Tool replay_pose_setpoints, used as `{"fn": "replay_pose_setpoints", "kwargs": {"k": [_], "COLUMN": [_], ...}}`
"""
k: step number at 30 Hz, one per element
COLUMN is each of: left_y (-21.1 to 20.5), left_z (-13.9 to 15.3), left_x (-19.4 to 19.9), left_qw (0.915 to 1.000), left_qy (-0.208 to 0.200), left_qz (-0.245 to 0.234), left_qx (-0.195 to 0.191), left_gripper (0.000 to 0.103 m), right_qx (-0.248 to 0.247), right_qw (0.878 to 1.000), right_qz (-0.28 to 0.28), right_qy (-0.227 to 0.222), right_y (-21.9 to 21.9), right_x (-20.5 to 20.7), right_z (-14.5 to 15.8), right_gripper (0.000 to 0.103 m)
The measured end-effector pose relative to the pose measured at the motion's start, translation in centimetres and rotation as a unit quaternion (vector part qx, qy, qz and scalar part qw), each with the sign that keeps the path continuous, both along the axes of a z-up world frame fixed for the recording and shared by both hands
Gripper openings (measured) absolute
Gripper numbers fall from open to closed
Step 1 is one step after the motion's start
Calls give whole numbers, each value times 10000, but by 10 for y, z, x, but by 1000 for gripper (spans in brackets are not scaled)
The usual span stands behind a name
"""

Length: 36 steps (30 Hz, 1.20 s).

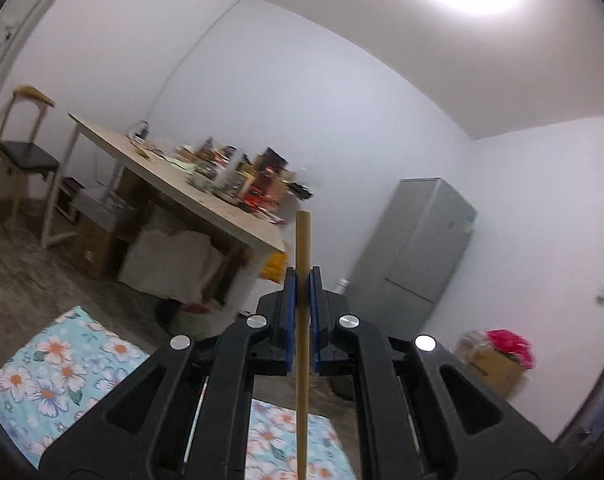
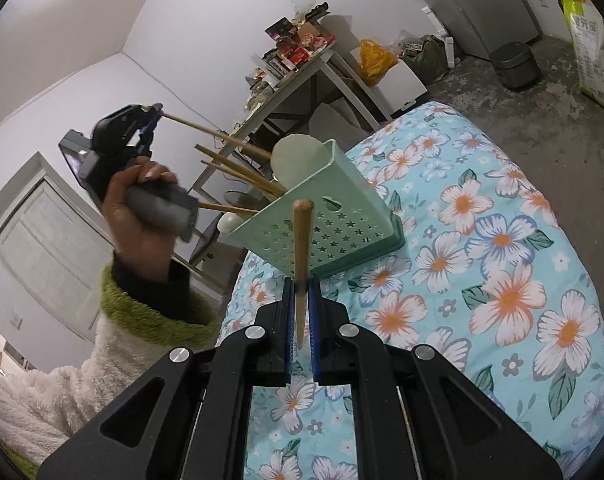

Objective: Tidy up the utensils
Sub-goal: 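Lift both chopsticks upright and carry them above the green holder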

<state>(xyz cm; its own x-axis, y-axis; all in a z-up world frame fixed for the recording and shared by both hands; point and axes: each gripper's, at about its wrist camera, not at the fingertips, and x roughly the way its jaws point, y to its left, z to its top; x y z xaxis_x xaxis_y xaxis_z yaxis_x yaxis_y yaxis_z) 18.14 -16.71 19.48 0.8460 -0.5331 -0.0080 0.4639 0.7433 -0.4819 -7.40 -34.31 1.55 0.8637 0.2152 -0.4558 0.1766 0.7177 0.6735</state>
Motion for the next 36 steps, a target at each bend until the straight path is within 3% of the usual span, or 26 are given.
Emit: {"fn": "replay_pose_setpoints", "kwargs": {"k": [6, 20, 29, 36], "left_y": [-16, 19, 15, -4], "left_z": [-8, 23, -7, -26], "left_x": [-1, -28, -23, -21], "left_qw": [9991, 9993, 9990, 9980], "left_qy": [-26, -268, -12, -41], "left_qz": [169, -30, 202, 314], "left_qx": [391, 251, 402, 543], "left_gripper": [5, 5, 5, 5], "right_qx": [108, 200, 213, 225], "right_qw": [9999, 9998, 9996, 9997], "right_qz": [-71, 81, 201, 114], "right_qy": [19, -46, -15, -33], "right_y": [-9, -6, -2, -8], "right_x": [-3, 3, 6, 2], "right_z": [-5, -8, -11, -10], "right_gripper": [7, 7, 7, 7]}}
